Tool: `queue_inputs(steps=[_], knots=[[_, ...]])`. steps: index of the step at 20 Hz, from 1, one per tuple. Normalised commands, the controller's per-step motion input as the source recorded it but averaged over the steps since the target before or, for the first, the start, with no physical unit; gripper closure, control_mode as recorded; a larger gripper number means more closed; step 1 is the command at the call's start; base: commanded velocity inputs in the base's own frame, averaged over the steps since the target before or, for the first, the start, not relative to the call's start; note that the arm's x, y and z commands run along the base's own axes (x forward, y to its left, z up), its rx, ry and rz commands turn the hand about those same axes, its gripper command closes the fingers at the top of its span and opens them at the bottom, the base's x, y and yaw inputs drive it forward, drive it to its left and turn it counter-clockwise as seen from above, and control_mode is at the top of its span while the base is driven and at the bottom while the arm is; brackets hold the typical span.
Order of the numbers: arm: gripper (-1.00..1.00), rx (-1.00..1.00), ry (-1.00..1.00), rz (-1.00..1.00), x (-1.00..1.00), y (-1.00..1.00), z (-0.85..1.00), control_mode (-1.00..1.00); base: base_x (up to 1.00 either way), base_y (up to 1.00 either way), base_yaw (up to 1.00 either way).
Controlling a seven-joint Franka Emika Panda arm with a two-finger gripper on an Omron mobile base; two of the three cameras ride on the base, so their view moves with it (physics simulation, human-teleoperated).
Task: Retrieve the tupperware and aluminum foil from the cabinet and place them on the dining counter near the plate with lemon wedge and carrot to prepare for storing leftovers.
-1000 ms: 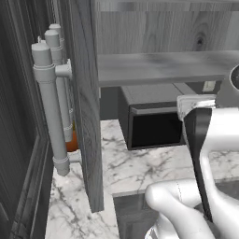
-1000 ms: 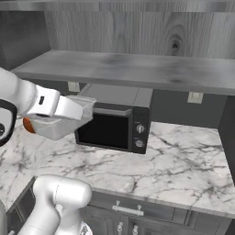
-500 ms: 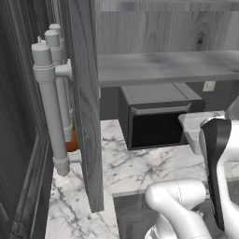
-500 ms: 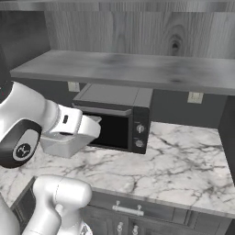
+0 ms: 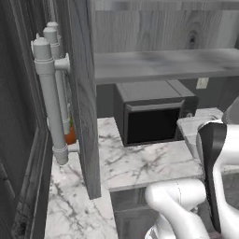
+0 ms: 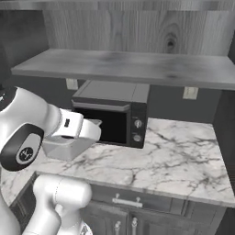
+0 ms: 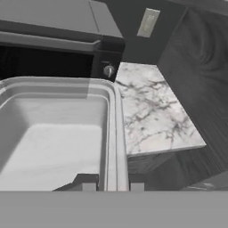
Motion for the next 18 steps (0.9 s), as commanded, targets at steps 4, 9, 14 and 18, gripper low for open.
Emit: queue_inputs(steps=[4, 9, 14, 18], knots=[[1.00, 0.00, 0.00, 0.00, 0.00, 0.00, 0.00, 1.00, -0.52, -0.32, -0.75], [1.00, 0.00, 0.00, 0.00, 0.00, 0.00, 0.00, 1.00, 0.00, -0.01, -0.96], [1.00, 0.00, 0.00, 0.00, 0.00, 0.00, 0.00, 1.00, 0.00, 0.00, -0.99], [1.00, 0.00, 0.00, 0.00, 0.00, 0.00, 0.00, 1.00, 0.00, 0.00, -1.00]])
